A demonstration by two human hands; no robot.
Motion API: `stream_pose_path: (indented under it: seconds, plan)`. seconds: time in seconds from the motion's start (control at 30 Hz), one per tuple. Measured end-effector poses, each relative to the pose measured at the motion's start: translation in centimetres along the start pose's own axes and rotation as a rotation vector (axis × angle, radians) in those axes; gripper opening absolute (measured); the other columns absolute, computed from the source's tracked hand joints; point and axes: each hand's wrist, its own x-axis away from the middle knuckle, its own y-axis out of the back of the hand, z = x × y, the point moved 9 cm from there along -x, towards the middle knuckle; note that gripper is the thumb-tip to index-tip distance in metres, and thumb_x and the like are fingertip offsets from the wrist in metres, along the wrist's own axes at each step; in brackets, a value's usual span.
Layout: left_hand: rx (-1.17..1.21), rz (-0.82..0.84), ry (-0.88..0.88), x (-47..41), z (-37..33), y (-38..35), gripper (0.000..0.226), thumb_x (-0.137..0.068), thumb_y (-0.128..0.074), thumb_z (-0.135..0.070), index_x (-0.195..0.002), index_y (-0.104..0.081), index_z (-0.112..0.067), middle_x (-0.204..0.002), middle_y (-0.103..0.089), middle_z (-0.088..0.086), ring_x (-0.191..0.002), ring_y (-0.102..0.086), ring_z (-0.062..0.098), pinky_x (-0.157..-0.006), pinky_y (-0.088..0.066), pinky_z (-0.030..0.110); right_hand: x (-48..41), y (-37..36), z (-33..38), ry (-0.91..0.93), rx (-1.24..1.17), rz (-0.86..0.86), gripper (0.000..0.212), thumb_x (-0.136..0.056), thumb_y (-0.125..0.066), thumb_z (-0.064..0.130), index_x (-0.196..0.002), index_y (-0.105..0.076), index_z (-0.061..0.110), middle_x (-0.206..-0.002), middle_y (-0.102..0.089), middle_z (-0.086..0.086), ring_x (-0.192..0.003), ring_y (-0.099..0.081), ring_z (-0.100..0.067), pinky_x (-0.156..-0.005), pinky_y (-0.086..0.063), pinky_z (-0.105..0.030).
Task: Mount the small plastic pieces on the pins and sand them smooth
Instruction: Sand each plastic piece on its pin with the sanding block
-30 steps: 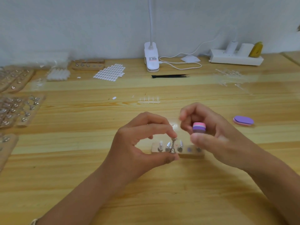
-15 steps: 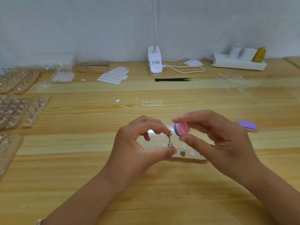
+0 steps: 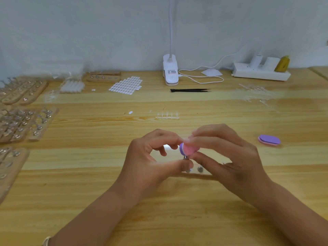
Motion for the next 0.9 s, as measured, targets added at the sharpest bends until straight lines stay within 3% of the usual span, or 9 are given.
stream_pose_path:
  seconds: [0.13,0.3,0.47,0.6,0.77,0.9]
  plan:
    - [0.073,0.011,0.020,0.1,0.2,0.0,0.030,-0.057,-0.086,-0.032,-0.085,-0.077,-0.028,-0.087,-0.074,-0.005,-0.084,-0.064,0.011,-0.070,-0.048,0.034,0.1,1.4,-1.4,-0.069,0.110,-0.055,0.026,-0.088,-0.075,0.011,-0.112,-0.068,0.018,-0.104,-0.067,0.002,-0.098,-0.066,-0.017,-0.085,-0.053,-0.034]
    - [0.092,0.050,0.012,0.1,0.2,-0.4,0.034,-0.059,-0.086,-0.033,-0.091,-0.078,-0.026,-0.088,-0.075,-0.005,-0.084,-0.065,0.011,-0.070,-0.047,0.026,0.3,0.3,0.7,0.100,0.089,-0.010,0.021,-0.093,-0.070,0.008,-0.114,-0.068,0.012,-0.106,-0.066,-0.003,-0.100,-0.064,-0.018,-0.088,-0.048,-0.028]
    - [0.113,0.063,0.041,0.0,0.6,-0.4,0.030,-0.059,-0.086,-0.031,-0.087,-0.078,-0.023,-0.088,-0.075,-0.005,-0.083,-0.065,0.009,-0.071,-0.047,0.025,0.2,1.0,-0.3,0.038,0.139,-0.035,0.020,-0.091,-0.070,0.007,-0.111,-0.070,0.008,-0.103,-0.067,-0.007,-0.096,-0.065,-0.023,-0.083,-0.053,-0.037]
    - [0.122,0.090,0.019,0.1,0.3,-0.7,0.031,-0.061,-0.086,-0.029,-0.091,-0.078,-0.023,-0.088,-0.075,-0.005,-0.079,-0.061,0.005,-0.070,-0.046,0.023,0.4,0.2,1.0,0.121,0.140,-0.010,0.021,-0.093,-0.069,0.004,-0.113,-0.069,0.007,-0.105,-0.067,-0.007,-0.098,-0.064,-0.022,-0.088,-0.049,-0.029]
    - [0.176,0.087,0.046,0.1,0.6,-0.6,0.027,-0.061,-0.087,-0.023,-0.086,-0.077,-0.018,-0.086,-0.074,-0.004,-0.081,-0.064,0.011,-0.069,-0.046,0.022,0.3,1.2,-0.4,0.053,0.178,-0.060,0.019,-0.093,-0.067,0.006,-0.111,-0.070,0.011,-0.104,-0.067,-0.009,-0.097,-0.066,-0.025,-0.084,-0.053,-0.037]
    - [0.252,0.102,0.057,0.2,0.4,-0.9,0.030,-0.061,-0.087,-0.016,-0.090,-0.078,-0.015,-0.085,-0.075,-0.003,-0.079,-0.064,0.007,-0.067,-0.046,0.020,0.9,0.4,1.3,0.163,0.151,-0.070,0.025,-0.091,-0.068,-0.004,-0.113,-0.067,0.010,-0.107,-0.067,-0.009,-0.102,-0.064,-0.023,-0.090,-0.049,-0.029]
